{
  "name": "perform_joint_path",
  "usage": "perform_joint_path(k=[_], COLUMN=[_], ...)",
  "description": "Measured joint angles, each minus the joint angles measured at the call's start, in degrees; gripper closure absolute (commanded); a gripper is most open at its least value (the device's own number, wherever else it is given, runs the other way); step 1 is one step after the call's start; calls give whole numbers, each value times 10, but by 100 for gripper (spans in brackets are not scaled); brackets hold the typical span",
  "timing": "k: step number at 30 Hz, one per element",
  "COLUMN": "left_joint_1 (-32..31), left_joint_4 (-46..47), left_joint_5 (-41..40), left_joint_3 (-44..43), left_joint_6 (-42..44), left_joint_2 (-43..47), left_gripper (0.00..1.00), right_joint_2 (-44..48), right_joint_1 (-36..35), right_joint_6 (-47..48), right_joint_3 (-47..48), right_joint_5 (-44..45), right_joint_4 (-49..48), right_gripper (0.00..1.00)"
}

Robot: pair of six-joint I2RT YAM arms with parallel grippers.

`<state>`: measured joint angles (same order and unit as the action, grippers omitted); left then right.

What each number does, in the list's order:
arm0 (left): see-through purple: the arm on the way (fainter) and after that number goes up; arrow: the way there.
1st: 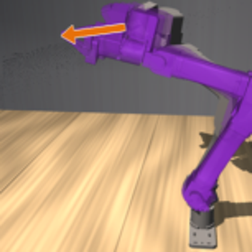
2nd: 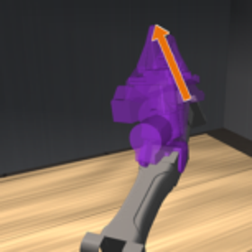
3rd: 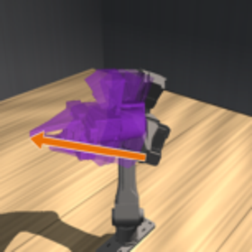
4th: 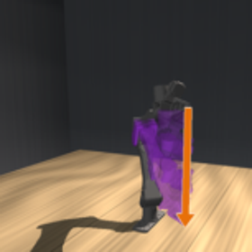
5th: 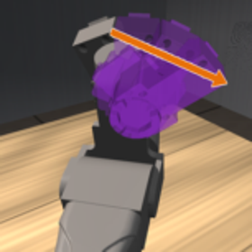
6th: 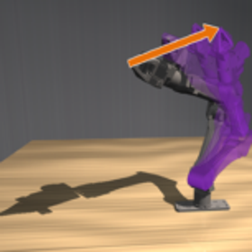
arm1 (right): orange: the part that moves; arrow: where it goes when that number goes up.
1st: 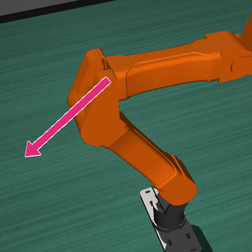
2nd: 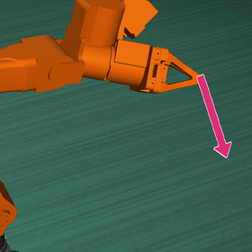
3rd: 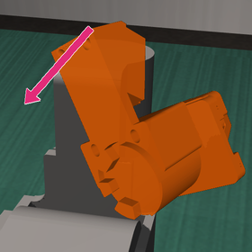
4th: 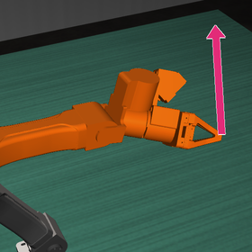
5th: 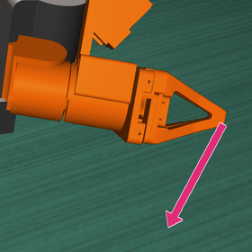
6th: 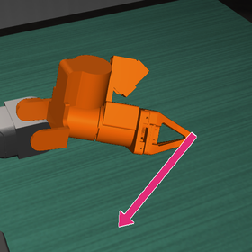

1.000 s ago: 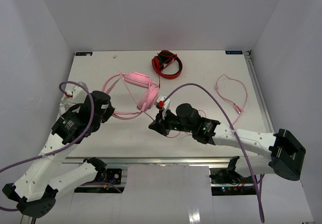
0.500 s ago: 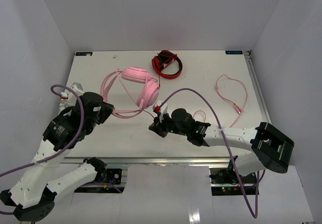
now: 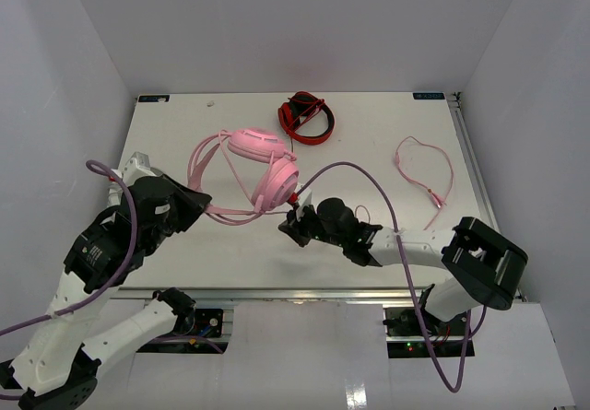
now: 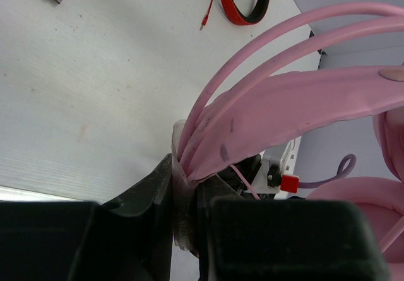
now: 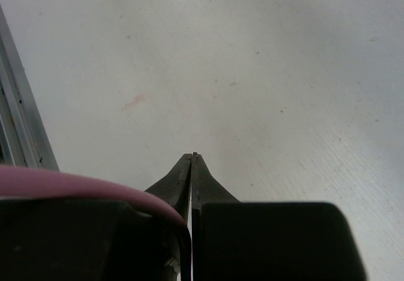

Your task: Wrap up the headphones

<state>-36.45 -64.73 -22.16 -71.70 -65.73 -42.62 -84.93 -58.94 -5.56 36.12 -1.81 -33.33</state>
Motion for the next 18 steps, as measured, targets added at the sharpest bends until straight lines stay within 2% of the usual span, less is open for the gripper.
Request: perform_joint_path(k=[9,14,18], left_joint_1=[1,3,5], left_joint_4=[18,71,122], left_joint_5=[30,107,219], left_joint_3=[0,6,38], left_joint_6=[67,170,266], left_joint_2=[36,48,31], left_gripper=[100,100,100], right_joint_2=[-21,-22,-21], right_joint_1=[85,125,152], right_joint_6=[-18,-30,-32], right_joint_3=[-36,-36,-1], right_joint_5=[-52,-89,-117], right_joint_4=[-38,-50,-19], right_gripper=[92,92,92])
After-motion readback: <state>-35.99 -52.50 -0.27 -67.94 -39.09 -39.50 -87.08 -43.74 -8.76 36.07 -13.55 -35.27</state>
